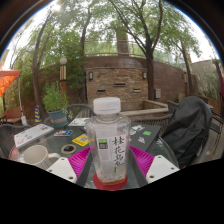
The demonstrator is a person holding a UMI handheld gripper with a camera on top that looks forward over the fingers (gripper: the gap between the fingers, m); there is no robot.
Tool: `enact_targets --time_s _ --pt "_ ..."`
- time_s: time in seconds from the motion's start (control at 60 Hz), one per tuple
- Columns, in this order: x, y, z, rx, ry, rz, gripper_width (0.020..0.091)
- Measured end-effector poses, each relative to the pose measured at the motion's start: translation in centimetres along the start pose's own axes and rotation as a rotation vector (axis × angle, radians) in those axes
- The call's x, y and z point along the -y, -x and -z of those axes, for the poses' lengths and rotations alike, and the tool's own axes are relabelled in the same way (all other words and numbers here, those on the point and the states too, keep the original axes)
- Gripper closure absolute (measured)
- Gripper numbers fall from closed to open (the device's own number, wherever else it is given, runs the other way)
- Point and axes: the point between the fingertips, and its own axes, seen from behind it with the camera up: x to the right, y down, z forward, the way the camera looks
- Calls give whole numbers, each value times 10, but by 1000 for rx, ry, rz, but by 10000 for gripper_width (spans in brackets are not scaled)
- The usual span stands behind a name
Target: Pour water
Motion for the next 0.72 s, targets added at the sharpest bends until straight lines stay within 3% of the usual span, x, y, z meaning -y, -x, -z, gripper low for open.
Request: enact_targets --time_s 0.067,0.367,0.467,0.717 --pt "-4 -4 18 -19 35 -26 246" --pt "9 9 151 -25 16 13 262" --pt "13 11 210 -41 -30 55 261" --pt "-27 31 322 -16 4 49 255"
